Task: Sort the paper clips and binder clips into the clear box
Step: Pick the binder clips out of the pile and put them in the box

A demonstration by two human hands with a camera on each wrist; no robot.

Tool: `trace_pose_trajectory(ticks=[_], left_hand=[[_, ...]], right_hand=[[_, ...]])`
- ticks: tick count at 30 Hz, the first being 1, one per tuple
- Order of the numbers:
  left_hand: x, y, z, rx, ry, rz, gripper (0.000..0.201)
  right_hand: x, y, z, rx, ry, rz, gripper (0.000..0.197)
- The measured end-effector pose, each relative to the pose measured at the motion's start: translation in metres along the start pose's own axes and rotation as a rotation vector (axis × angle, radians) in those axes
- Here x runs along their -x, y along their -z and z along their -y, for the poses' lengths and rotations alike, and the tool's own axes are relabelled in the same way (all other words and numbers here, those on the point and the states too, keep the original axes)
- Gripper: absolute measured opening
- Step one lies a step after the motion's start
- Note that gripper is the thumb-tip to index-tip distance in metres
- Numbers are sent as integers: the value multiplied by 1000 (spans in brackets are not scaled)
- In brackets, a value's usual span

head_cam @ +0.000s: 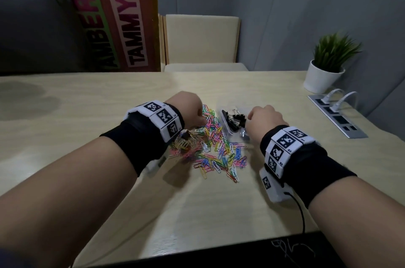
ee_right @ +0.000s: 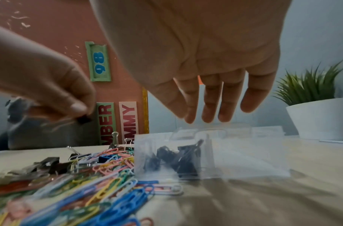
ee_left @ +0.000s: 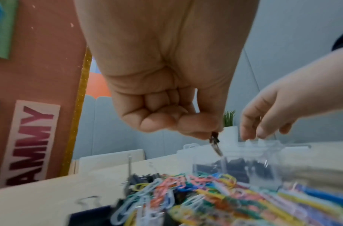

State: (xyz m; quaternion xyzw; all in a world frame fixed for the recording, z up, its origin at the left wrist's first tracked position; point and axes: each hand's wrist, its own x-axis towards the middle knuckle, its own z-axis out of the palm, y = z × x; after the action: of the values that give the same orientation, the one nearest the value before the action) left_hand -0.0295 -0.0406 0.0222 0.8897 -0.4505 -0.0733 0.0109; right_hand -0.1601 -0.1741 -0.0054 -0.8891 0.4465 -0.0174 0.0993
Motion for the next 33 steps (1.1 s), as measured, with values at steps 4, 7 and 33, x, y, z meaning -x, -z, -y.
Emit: trace_pose_trajectory(ticks=[4,7,33], left_hand=[[-15,-3,-30,263,-24,-130,23],[-26,-11,-40,349,-23,-82,41],[3,-41,89,-138,121,160,46]], right_hand=[[3,-7,-8,18,31,61,35],[6,-5,-11,5,40,56,35],[22,-47,110,330,717,194,25]])
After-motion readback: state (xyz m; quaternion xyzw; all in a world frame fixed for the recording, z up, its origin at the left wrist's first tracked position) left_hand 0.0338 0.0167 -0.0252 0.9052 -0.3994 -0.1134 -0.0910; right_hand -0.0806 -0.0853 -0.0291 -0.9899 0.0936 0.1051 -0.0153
